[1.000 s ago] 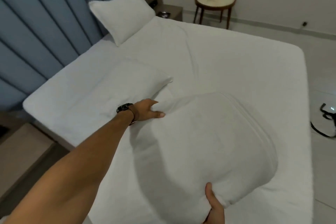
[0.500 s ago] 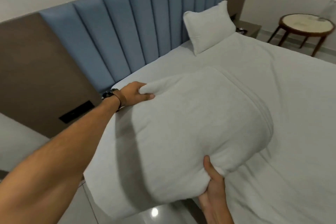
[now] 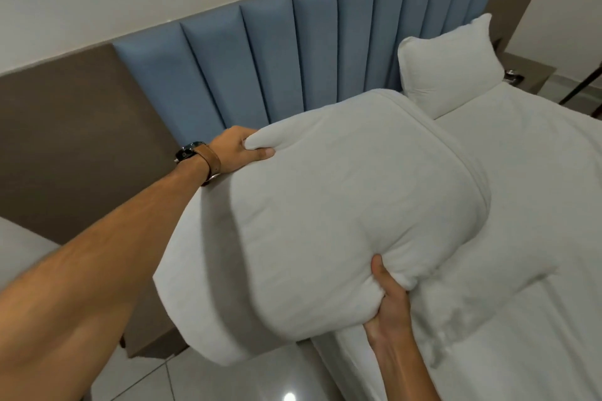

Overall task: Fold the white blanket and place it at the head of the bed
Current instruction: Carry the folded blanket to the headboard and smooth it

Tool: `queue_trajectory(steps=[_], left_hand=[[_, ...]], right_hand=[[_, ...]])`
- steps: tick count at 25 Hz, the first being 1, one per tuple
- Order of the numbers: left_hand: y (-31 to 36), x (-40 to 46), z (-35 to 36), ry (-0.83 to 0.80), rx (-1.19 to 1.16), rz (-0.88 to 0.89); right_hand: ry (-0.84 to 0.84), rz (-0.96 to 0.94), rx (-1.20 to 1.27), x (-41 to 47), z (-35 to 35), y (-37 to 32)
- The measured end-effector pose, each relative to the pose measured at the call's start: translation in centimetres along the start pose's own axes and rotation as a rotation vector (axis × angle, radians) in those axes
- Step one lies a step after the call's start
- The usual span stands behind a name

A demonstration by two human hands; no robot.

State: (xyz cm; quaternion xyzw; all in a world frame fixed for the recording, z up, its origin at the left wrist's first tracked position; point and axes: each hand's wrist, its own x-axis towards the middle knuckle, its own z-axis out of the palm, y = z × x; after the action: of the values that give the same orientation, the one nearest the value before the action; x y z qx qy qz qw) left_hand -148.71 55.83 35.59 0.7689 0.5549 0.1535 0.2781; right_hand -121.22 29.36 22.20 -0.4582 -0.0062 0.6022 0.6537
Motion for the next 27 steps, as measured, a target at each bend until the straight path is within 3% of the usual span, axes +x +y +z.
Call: queue_trajectory(steps=[8, 12, 14, 16, 18, 20, 23, 27], left_hand=[[-4.0, 17.7, -0.1, -0.075, -0.102, 0.044], [-7.4, 31.0, 0.1, -0.149, -0.127, 0.073], [-10.0, 37.1, 3.0, -0.154, -0.031, 0.066], [-13.7, 41.6, 8.5, -0.163, 0.146, 0.029], [-18.3, 42.1, 15.2, -0.305, 0.306, 0.017], [-23.1, 39.8, 20.3, -0.444, 0.431, 0.01], [-28.1, 36.1, 24.1, -0.438, 0.535, -0.059], [-29.3, 35.6, 25.5, -0.419, 0.586, -0.081]], right_hand=[[0.095, -0.015, -0.063, 14.3, 7.7, -2.5], [0.13, -0.041, -0.087, 28.1, 10.7, -3.1], [0.19, -0.04, -0.154, 35.4, 10.7, -2.9], [0.38, -0.005, -0.261, 41.5, 10.3, -0.8], [0.544, 0.057, -0.422, 44.5, 9.4, 3.2], [0.499, 0.059, -0.554, 44.1, 9.1, 7.6], [0.364, 0.071, -0.735, 43.1, 9.2, 13.1], [0.292, 0.187, -0.757, 45.0, 8.8, 14.6]])
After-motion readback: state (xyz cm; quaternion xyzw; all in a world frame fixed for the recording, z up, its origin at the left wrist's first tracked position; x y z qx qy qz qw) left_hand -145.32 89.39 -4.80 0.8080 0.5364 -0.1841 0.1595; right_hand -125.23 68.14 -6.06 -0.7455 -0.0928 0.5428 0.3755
